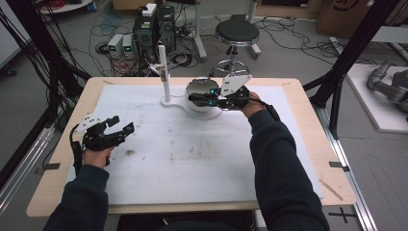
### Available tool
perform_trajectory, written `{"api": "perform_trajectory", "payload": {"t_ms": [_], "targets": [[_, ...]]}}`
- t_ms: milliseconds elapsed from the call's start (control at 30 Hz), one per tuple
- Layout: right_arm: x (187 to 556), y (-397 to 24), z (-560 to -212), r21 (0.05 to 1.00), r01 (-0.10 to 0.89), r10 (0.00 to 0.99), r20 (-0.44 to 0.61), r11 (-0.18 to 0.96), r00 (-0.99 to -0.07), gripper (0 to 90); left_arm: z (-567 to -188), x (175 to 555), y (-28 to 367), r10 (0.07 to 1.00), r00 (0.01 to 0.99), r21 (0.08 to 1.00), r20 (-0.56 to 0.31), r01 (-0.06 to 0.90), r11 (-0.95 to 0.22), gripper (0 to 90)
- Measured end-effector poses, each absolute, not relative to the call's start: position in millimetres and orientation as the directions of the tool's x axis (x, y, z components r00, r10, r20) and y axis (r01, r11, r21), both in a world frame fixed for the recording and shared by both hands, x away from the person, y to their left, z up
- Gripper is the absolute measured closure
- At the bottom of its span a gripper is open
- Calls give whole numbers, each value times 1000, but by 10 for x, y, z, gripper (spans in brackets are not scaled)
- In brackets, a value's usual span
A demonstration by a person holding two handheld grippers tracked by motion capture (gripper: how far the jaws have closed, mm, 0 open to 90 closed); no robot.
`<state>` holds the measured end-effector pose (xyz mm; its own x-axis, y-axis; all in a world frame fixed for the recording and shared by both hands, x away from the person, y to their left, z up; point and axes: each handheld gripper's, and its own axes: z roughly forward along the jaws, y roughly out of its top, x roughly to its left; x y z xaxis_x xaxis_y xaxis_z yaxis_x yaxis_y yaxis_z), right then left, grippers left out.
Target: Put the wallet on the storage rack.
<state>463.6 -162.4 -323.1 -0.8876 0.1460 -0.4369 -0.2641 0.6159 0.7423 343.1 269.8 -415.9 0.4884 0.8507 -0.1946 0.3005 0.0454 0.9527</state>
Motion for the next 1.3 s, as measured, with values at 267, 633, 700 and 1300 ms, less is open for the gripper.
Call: {"api": "perform_trajectory", "payload": {"t_ms": [267, 633, 700, 1300], "targets": [[4663, -1575, -3299, 751, -211, 164, -391, 625, -906, 754, -4161, 3434, 2708, 851, 489, 953, -193, 299, 45, 247], [4637, -1576, -3324, 778, -134, 255, -357, 614, -899, 464, -4162, 3437, 2710, 852, 486, 954, -195, 296, 50, 247], [4629, -1571, -3325, 779, -125, 257, -347, 614, -902, 437, -4163, 3438, 2710, 851, 487, 953, -196, 297, 50, 247], [4503, -1661, -3213, 816, -80, 316, -310, 573, -897, 352, -4163, 3440, 2719, 855, 483, 955, -192, 294, 48, 248]]}}
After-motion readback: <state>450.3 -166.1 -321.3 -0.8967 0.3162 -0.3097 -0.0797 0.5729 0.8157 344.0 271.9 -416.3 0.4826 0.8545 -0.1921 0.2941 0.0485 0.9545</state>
